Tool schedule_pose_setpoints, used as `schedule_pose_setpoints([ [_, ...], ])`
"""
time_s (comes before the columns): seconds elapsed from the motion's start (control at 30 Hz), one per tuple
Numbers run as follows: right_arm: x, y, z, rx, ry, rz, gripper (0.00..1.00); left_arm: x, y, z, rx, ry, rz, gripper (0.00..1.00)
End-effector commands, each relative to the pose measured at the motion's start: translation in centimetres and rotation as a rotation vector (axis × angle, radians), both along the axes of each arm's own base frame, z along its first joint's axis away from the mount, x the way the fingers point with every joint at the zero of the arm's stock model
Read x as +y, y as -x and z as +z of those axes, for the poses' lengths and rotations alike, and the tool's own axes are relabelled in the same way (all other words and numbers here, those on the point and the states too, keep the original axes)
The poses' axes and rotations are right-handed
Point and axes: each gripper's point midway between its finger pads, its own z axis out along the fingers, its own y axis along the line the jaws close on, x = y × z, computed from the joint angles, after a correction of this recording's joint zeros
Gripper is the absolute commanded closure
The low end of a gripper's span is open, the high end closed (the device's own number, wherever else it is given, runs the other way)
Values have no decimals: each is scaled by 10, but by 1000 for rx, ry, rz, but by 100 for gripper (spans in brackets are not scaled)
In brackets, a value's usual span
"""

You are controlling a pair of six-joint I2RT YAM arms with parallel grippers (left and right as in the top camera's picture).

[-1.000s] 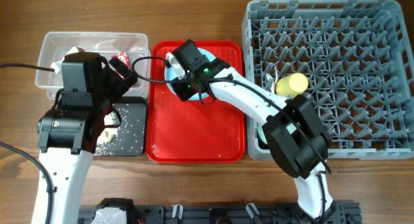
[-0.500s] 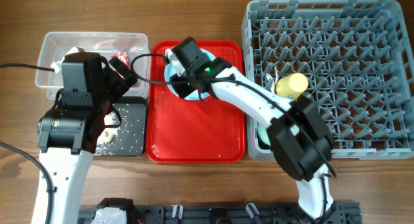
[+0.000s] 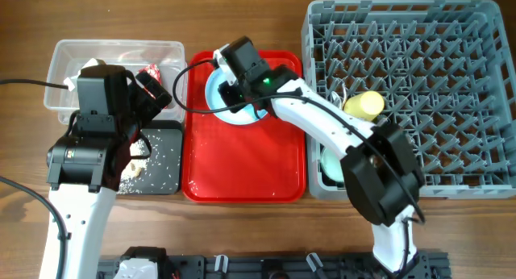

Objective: Sort waste into correct bins and load items into the dishwasher rack
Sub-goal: 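Move the right gripper to the light-blue small bowl and grasp it, then carry the light-blue bowl into the dish rack and set it down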

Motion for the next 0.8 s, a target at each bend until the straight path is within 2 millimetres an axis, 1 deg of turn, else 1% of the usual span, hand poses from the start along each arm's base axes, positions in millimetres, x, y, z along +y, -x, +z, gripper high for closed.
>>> schedule_pose_setpoints([
  [0.0, -2, -3, -31, 28, 48, 2, 67, 0, -2, 7, -16, -4, -8, 0],
  [0.1, -3, -3, -40, 39, 60, 0, 67, 0, -2, 7, -16, -4, -8, 0],
  [0.2, -4, -2, -40, 42, 62, 0, 68, 0, -2, 7, -16, -4, -8, 0],
  [0.23, -4, -2, -41, 43, 63, 0, 71, 0, -2, 7, -16, -4, -8, 0],
  [0.3, -6, 1, -43, 56, 73, 0, 74, 0, -2, 7, -16, -4, -8, 0],
  [0.47, -13, 9, -55, 84, 96, 0, 76, 0, -2, 7, -16, -4, -8, 0],
  [0.53, -14, 10, -57, 88, 99, 0, 91, 0, -2, 7, -16, -4, -8, 0],
  [0.57, -13, 9, -55, 83, 94, 0, 95, 0, -2, 7, -16, -4, -8, 0],
  [0.63, -8, 5, -42, 63, 72, 2, 96, 0, -2, 7, -16, -4, -8, 0],
  [0.67, -3, 0, -21, 32, 39, 5, 96, 0, -2, 7, -16, -4, -8, 0],
  [0.73, 2, -7, 17, -27, -14, 3, 96, 0, -2, 7, -16, -4, -8, 0],
  [0.77, 4, -9, 45, -63, -63, 9, 96, 0, -2, 7, -16, -4, -8, 0],
])
